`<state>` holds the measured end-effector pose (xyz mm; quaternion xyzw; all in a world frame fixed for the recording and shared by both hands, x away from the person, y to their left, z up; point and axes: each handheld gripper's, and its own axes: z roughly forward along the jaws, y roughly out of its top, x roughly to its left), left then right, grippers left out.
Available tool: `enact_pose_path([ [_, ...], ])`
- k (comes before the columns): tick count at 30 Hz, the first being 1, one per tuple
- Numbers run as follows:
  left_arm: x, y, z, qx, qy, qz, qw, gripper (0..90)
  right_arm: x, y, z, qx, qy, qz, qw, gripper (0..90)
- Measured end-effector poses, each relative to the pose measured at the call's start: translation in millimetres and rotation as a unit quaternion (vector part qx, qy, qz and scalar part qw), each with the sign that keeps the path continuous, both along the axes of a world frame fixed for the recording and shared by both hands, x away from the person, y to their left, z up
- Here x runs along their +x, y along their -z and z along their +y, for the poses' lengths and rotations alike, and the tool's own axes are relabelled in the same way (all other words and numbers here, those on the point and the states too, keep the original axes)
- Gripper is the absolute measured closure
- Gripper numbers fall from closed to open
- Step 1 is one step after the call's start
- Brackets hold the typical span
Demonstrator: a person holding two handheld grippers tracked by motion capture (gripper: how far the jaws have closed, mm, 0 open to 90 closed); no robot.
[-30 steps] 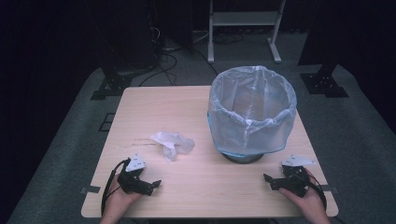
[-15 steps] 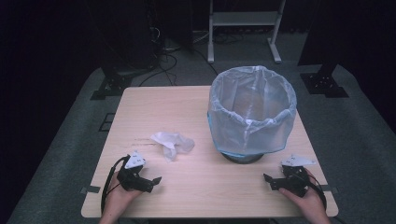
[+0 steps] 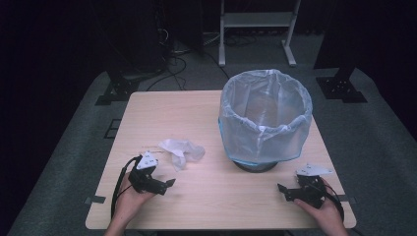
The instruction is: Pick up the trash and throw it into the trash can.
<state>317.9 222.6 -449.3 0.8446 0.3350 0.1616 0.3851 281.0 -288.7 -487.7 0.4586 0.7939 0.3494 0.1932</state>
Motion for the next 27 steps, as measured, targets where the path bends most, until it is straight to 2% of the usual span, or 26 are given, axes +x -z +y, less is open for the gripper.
enact_pose_path([
  [7,9.7,-10.9,-6.5,0.001,0.001,-0.009,1.0000,0.0,0.0,0.1,-0.1,-0.001,0.000,0.000,1.0000,9.8],
  [12,15.0,-16.9,-9.7,-0.007,0.004,-0.016,0.9998,0.0,0.1,0.1,-0.1,-0.001,0.000,0.000,1.0000,9.8],
  [13,16.3,-16.9,-10.2,-0.014,0.002,-0.016,0.9998,0.0,0.1,0.0,-0.1,-0.001,0.000,0.000,1.0000,9.8],
  [15,19.8,-17.5,-11.7,-0.008,0.004,-0.011,0.9999,0.0,0.1,0.0,-0.2,-0.001,-0.001,0.000,1.0000,9.8],
  [21,28.5,-19.8,-19.5,-0.006,0.007,-0.012,0.9999,0.0,0.4,0.0,0.0,-0.001,-0.001,0.000,1.0000,9.8],
  [24,32.7,-20.2,-20.3,-0.021,0.004,-0.013,0.9997,0.0,0.4,0.0,0.0,-0.001,-0.001,0.000,1.0000,9.8],
  [27,38.6,-22.9,-19.7,-0.022,-0.003,-0.008,0.9997,0.0,0.4,0.0,0.0,-0.001,-0.001,0.000,1.0000,9.8],
])
